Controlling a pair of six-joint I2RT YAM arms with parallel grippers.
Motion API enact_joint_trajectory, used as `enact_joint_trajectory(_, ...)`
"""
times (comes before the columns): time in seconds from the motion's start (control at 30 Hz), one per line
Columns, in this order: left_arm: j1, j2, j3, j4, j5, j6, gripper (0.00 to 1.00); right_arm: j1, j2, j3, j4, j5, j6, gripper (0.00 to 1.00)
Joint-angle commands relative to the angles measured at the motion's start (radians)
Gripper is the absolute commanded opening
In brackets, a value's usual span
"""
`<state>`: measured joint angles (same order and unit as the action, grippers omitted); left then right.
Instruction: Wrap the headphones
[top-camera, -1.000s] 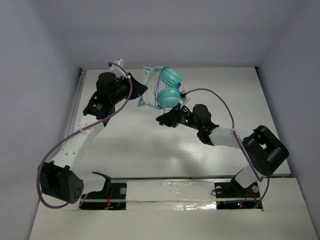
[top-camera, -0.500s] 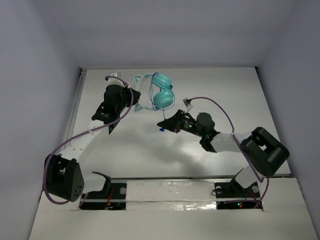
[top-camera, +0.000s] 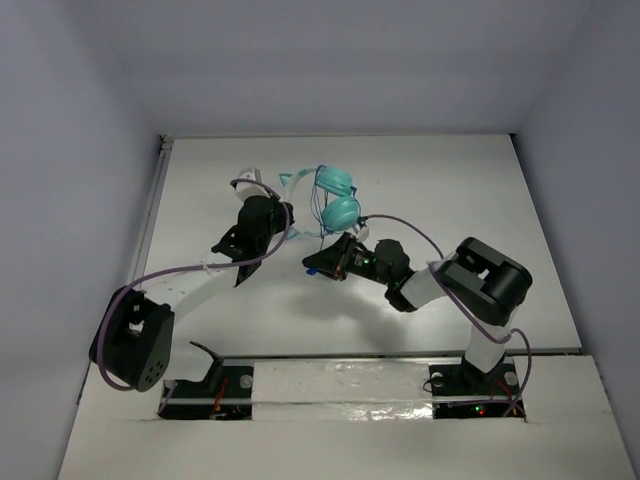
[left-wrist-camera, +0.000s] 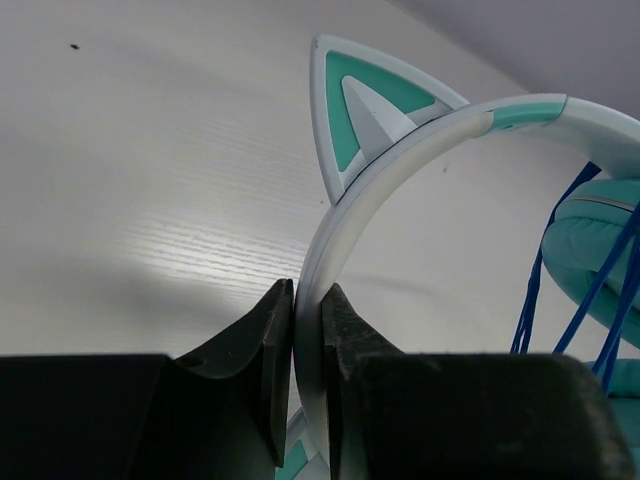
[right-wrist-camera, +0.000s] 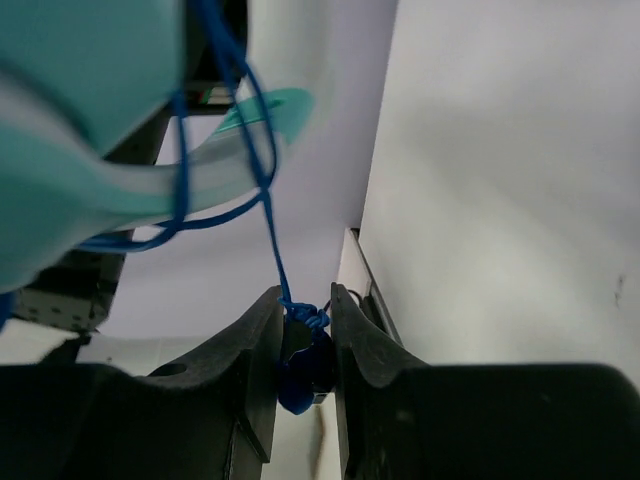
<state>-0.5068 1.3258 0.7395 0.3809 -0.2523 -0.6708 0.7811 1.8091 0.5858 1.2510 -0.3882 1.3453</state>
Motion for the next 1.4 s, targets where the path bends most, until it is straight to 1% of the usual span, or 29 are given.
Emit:
enact_joint_trajectory(0.0, -0.010, 0.003, -0.034, 0.197, -0.096, -0.047, 0.00, 0.023, 0.051, 0.016, 0.388, 0.017, 0.185, 0.13)
enact_joint_trajectory(0.03, -0.010, 0.007, -0.041, 0.208, -0.099, -0.049, 0.00, 0.023, 0.064, 0.016, 0.451, 0.029, 0.207, 0.14)
enact_joint_trajectory(0.13, -0.019, 0.023, -0.068, 0.222, -0.105, -0.049, 0.00, 0.023, 0.082, 0.006, 0.543, 0.081, 0.271, 0.15)
enact_joint_trajectory(0.3, -0.028, 0.021, -0.088, 0.219, -0.140, -0.029, 0.00, 0.023, -0.008, -0.027, 0.525, 0.161, 0.267, 0.16)
enact_joint_trajectory(0.4, -0.044, 0.027, -0.086, 0.213, -0.163, -0.012, 0.00, 0.023, -0.066, -0.043, 0.466, 0.193, 0.261, 0.17)
enact_joint_trajectory(0.43, -0.044, 0.030, -0.083, 0.199, -0.183, -0.006, 0.00, 0.023, -0.079, -0.032, 0.402, 0.199, 0.255, 0.17)
enact_joint_trajectory(0.53, -0.076, 0.039, -0.077, 0.181, -0.215, 0.014, 0.00, 0.023, -0.119, -0.020, 0.300, 0.242, 0.247, 0.18)
enact_joint_trajectory(0.67, -0.099, 0.046, -0.100, 0.190, -0.214, 0.010, 0.00, 0.023, -0.131, -0.003, 0.245, 0.348, 0.258, 0.20)
enact_joint_trajectory(0.73, -0.099, 0.047, -0.112, 0.194, -0.206, 0.007, 0.00, 0.023, -0.128, 0.012, 0.213, 0.377, 0.262, 0.21)
enact_joint_trajectory(0.87, -0.134, 0.055, -0.118, 0.190, -0.208, 0.013, 0.00, 0.032, -0.117, 0.040, 0.188, 0.466, 0.285, 0.23)
enact_joint_trajectory(0.93, -0.144, 0.058, -0.118, 0.188, -0.209, 0.010, 0.00, 0.043, -0.116, 0.054, 0.173, 0.485, 0.298, 0.23)
enact_joint_trajectory(0.97, -0.144, 0.065, -0.118, 0.191, -0.209, 0.011, 0.00, 0.043, -0.117, 0.058, 0.159, 0.509, 0.301, 0.33)
enact_joint_trajectory(1.0, -0.144, 0.072, -0.109, 0.188, -0.208, 0.011, 0.00, 0.053, -0.120, 0.065, 0.134, 0.517, 0.304, 0.36)
enact_joint_trajectory(1.03, -0.144, 0.078, -0.103, 0.181, -0.205, 0.011, 0.00, 0.053, -0.122, 0.087, 0.105, 0.522, 0.304, 0.36)
enact_joint_trajectory(1.07, -0.144, 0.090, -0.095, 0.167, -0.197, 0.011, 0.00, 0.053, -0.123, 0.097, 0.046, 0.537, 0.304, 0.41)
enact_joint_trajectory(1.1, -0.144, 0.096, -0.083, 0.162, -0.193, 0.014, 0.00, 0.063, -0.125, 0.104, 0.016, 0.543, 0.302, 0.44)
enact_joint_trajectory(1.13, -0.144, 0.101, -0.080, 0.153, -0.191, 0.013, 0.00, 0.063, -0.129, 0.117, -0.007, 0.546, 0.301, 0.50)
enact_joint_trajectory(1.3, -0.144, 0.110, -0.071, 0.150, -0.166, 0.013, 0.00, 0.063, -0.155, 0.132, -0.145, 0.572, 0.278, 0.62)
enact_joint_trajectory(1.37, -0.144, 0.121, -0.063, 0.138, -0.156, 0.014, 0.00, 0.063, -0.165, 0.167, -0.215, 0.569, 0.272, 0.63)
